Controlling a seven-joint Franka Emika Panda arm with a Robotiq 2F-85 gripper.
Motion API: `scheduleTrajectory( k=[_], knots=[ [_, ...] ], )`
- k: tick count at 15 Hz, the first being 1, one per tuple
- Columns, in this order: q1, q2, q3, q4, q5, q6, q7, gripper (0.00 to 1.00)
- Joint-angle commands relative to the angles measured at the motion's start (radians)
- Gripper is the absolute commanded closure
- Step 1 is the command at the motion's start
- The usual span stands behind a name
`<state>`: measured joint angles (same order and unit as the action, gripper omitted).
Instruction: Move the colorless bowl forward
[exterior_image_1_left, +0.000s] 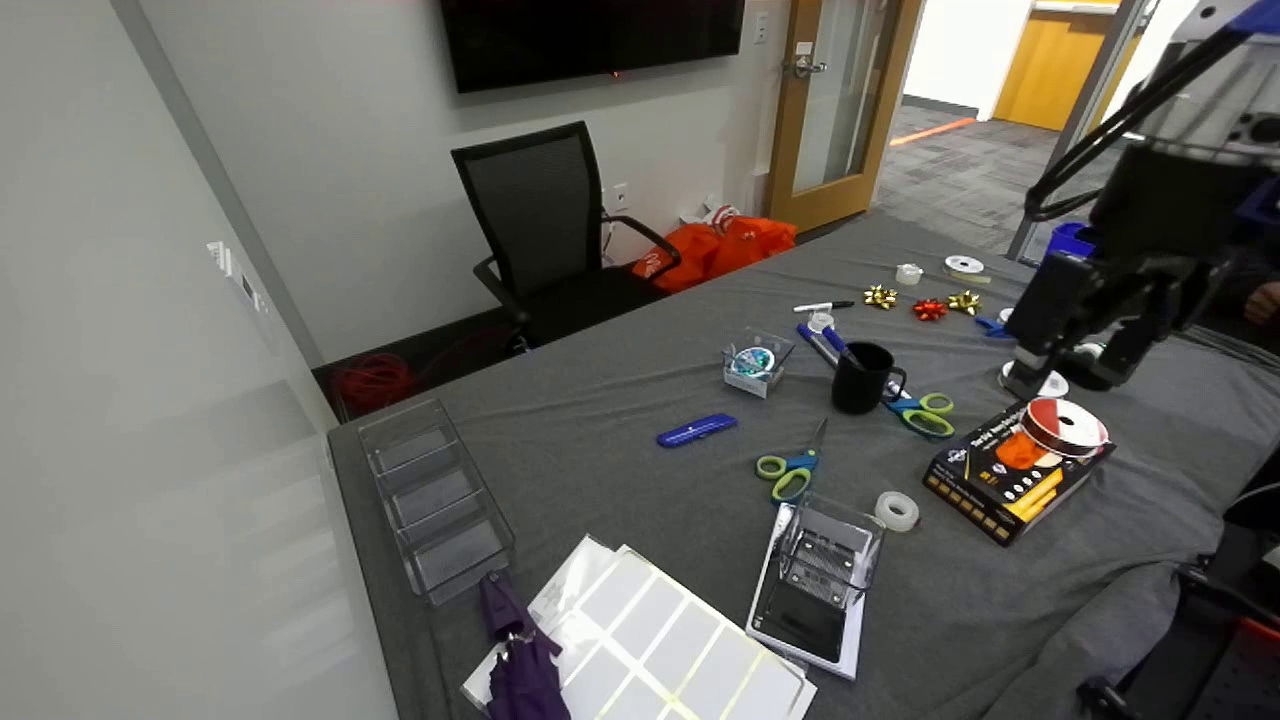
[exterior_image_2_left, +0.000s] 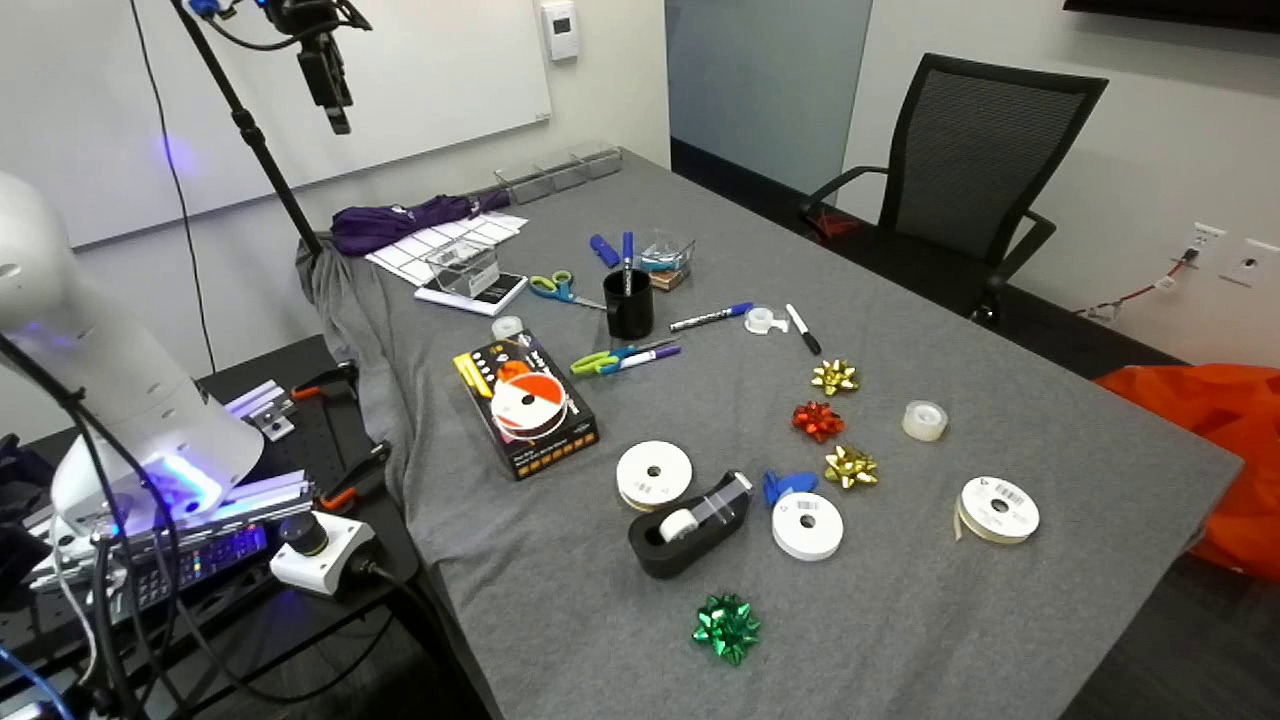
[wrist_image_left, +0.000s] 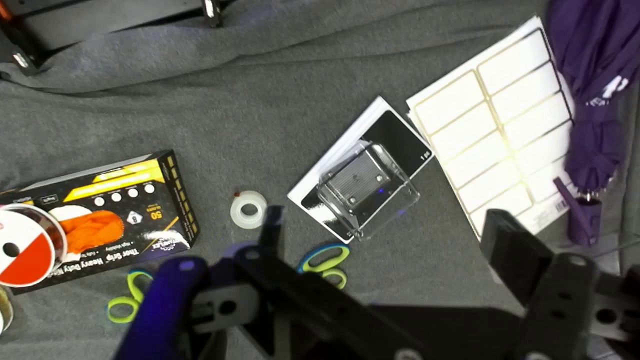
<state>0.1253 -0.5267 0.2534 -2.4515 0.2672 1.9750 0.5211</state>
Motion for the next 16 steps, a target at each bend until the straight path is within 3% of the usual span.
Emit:
scheduleTrajectory(
  k=[1,5,10,13,16],
  knots=[
    [-0.036,0.079,0.018,-0.044,0.017,0.186,0.087,0.00],
    [-0.067,0.177,0.040,-0.087,-0.092,0.311,0.238,0.00],
    [-0.071,0.331,0.043,-0.071,-0.252,0.298,0.500,0.00],
    [-0.037,0.412,0.021,-0.068,-0.244,0.349,0.539,0.00],
    [-0.014,0.489,0.012,-0.074,-0.246,0.483,0.551,0.00]
  ],
)
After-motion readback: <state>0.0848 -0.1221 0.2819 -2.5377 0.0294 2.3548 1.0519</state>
